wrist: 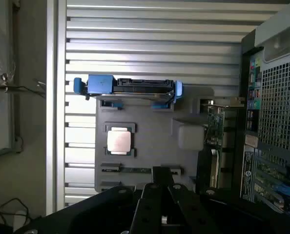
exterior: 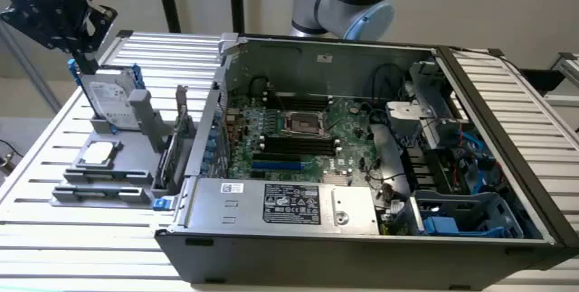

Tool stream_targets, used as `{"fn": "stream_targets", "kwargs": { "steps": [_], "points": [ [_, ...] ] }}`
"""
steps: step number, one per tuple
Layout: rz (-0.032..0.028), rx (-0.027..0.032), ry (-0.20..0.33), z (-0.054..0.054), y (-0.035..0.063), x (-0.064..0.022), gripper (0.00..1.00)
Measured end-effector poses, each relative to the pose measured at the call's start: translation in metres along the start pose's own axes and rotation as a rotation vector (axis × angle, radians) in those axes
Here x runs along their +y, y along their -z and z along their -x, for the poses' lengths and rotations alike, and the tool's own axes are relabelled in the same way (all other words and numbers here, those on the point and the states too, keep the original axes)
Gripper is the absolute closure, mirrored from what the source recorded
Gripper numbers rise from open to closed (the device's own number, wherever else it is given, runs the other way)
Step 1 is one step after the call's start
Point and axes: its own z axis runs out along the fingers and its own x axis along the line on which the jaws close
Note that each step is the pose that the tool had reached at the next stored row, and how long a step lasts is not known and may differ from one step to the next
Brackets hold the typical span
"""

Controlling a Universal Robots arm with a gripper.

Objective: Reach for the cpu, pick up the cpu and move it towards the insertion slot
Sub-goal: 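Reach for the cpu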

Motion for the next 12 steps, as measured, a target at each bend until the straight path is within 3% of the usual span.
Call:
{"fn": "stream_targets", "kwargs": {
  "steps": [12],
  "points": [
    [-0.0001,0.0001,-0.001,-0.0016,-0.0007,0.0019,0.89]
  ]
}}
